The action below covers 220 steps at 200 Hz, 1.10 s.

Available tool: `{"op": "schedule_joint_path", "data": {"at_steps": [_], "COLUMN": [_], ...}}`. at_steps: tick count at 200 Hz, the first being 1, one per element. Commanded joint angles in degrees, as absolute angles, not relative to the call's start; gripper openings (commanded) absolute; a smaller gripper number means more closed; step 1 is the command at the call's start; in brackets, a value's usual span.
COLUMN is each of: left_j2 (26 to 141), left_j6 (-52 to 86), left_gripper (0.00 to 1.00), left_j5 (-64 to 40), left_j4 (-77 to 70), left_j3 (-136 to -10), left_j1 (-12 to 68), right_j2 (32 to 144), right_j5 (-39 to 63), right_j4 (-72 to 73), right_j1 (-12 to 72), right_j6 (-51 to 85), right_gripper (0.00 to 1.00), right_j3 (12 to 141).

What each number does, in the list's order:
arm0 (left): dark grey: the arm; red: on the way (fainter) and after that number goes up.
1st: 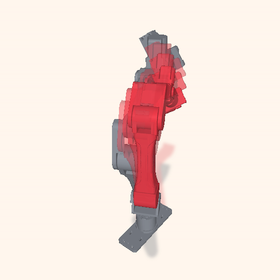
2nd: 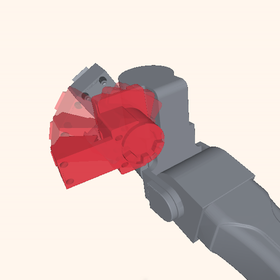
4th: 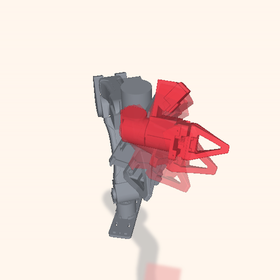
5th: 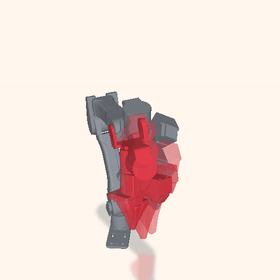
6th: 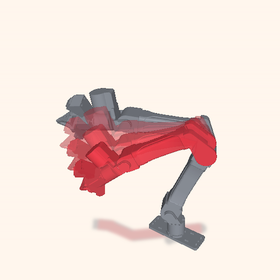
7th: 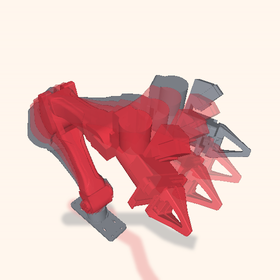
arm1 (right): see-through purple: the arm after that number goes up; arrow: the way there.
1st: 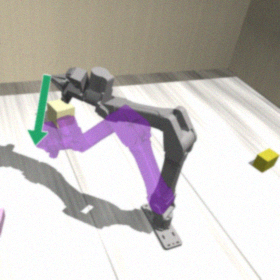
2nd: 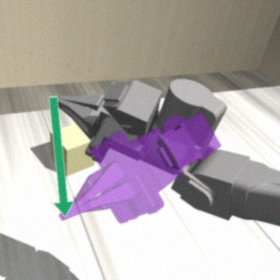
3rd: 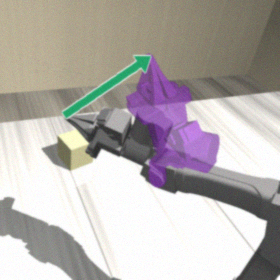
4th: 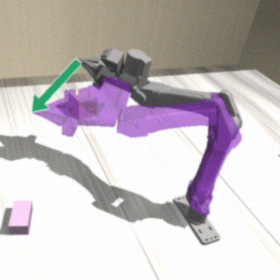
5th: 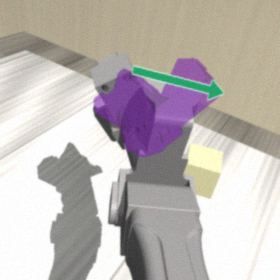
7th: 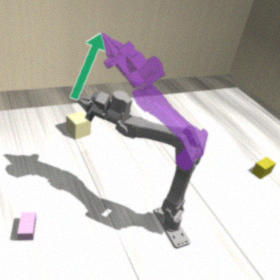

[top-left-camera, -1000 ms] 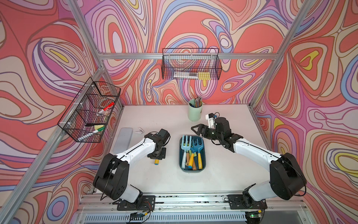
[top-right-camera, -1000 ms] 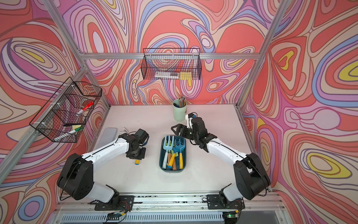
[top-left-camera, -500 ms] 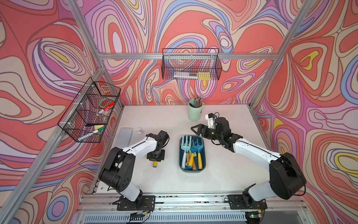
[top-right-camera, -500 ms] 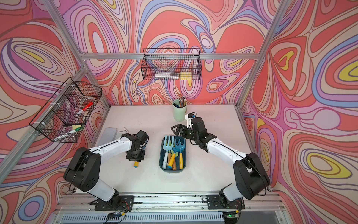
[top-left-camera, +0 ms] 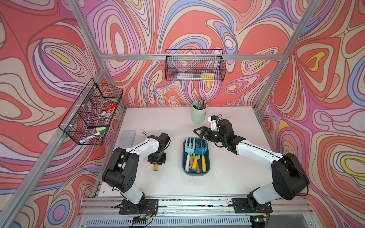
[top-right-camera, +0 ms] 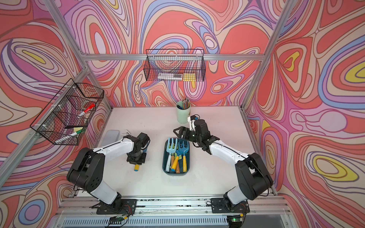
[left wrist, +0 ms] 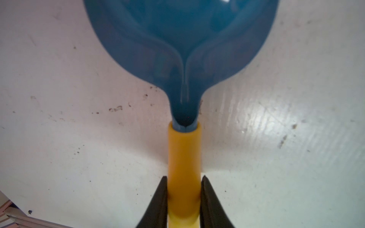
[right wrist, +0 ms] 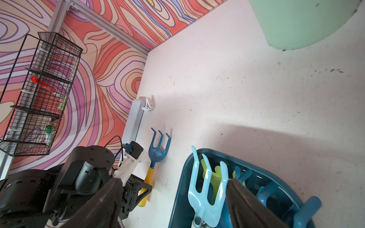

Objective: Take the hand rake out of the storage box
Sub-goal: Place the rake at the center of the board.

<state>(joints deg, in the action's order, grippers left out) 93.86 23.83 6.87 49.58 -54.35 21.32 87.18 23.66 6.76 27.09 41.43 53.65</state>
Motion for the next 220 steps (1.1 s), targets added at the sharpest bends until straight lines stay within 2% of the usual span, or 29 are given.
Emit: {"op": "schedule_joint_path", "data": {"at_steps": [1,25,80,121,134,179,220], "left_j2": [95.4,96.8,98.3,98.9,99.4,99.5,98.0], "left_j6": [22.9,22.9,23.2,23.5,23.6,23.7,24.4], "left_gripper": [0.1,0.17,0.2,0.29,0.35,0.37,0.51], "left_j5": [6.4,6.1,5.9,5.5,5.4,5.6,6.2], "left_j4": [51.7,52.0,52.2,52.3,52.4,52.4,52.7], "left_j3": [-55.3,-55.6,-55.8,-55.7,-55.8,-56.1,-56.4], "left_j1": [20.6,20.3,19.4,19.1,19.0,18.9,19.0], "right_j2": [88.1,87.6,86.4,86.1,86.0,84.9,84.2], "right_j5": [24.4,24.4,24.3,24.3,24.3,24.1,23.9], "right_j4": [8.3,8.2,7.6,7.4,7.3,6.6,5.7], "right_j1": [27.4,27.5,27.4,27.4,27.4,27.4,27.4], "right_j6": [41.2,41.3,41.0,41.0,41.0,40.9,40.6], "right_gripper": [0.84,0.84,0.84,0.83,0.83,0.83,0.83], "right_j3": [54.3,54.0,53.8,53.7,53.8,53.6,53.7]}}
